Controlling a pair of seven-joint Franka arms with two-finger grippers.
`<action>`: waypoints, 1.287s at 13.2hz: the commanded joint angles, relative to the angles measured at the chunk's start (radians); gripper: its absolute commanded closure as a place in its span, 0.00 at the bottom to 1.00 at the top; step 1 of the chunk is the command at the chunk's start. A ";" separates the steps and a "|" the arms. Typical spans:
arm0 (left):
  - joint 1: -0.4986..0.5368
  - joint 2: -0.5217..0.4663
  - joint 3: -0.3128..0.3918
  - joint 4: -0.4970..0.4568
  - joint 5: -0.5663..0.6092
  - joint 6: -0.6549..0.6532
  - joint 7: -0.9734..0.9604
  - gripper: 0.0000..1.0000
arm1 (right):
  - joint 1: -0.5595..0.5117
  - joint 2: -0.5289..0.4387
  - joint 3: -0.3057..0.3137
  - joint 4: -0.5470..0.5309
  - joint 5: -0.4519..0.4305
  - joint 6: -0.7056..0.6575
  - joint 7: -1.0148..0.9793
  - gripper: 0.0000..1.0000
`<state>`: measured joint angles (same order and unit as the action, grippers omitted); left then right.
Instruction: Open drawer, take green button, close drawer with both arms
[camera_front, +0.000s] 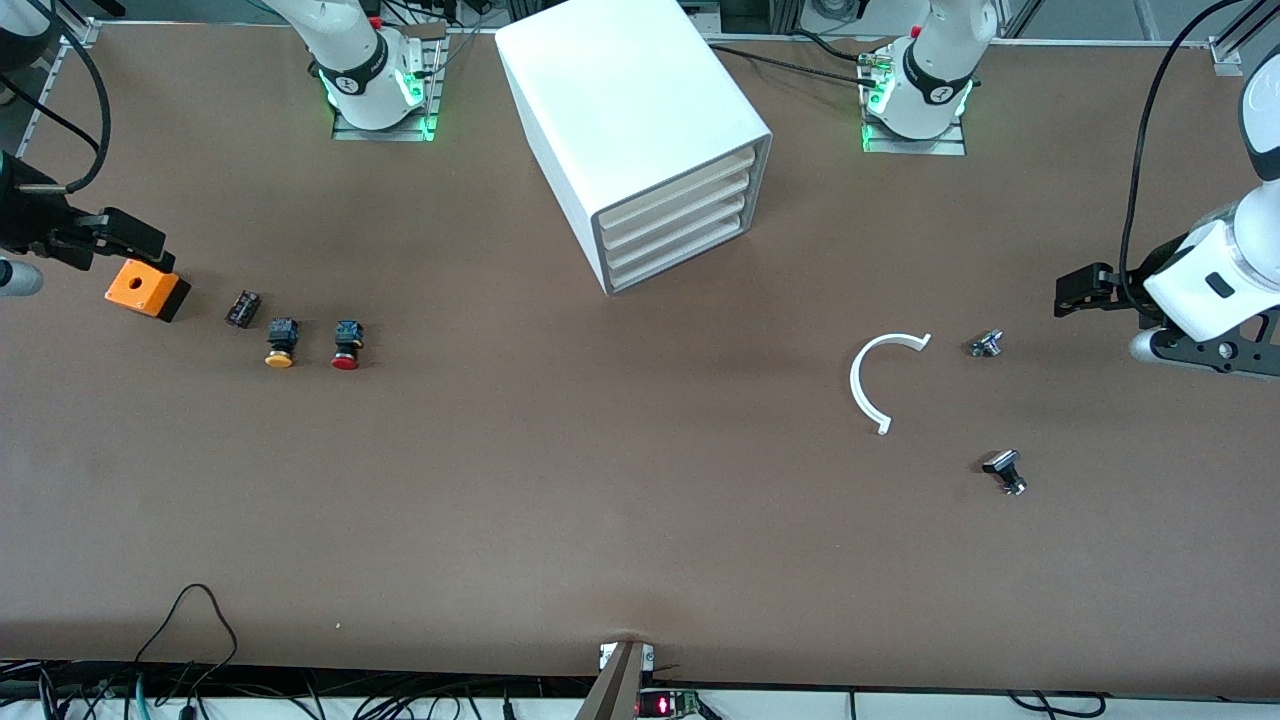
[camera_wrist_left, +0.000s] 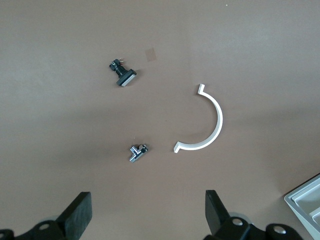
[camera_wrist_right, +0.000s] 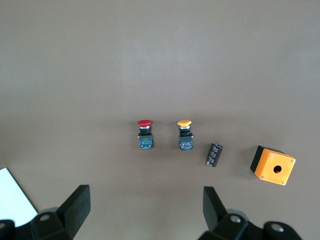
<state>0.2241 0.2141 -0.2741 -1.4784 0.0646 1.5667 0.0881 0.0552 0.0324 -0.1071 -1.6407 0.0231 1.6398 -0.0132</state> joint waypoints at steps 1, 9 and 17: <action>0.012 -0.004 -0.007 0.007 -0.022 -0.011 0.024 0.00 | -0.008 -0.029 0.009 -0.028 -0.003 0.008 -0.004 0.00; 0.011 0.002 -0.005 0.020 -0.023 -0.005 0.021 0.00 | -0.008 -0.029 0.010 -0.028 -0.002 0.008 -0.004 0.00; 0.011 0.002 -0.005 0.020 -0.031 -0.005 0.018 0.00 | -0.008 -0.029 0.009 -0.028 -0.002 0.014 -0.004 0.00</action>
<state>0.2244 0.2141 -0.2741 -1.4784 0.0608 1.5683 0.0881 0.0551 0.0324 -0.1068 -1.6407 0.0231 1.6399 -0.0132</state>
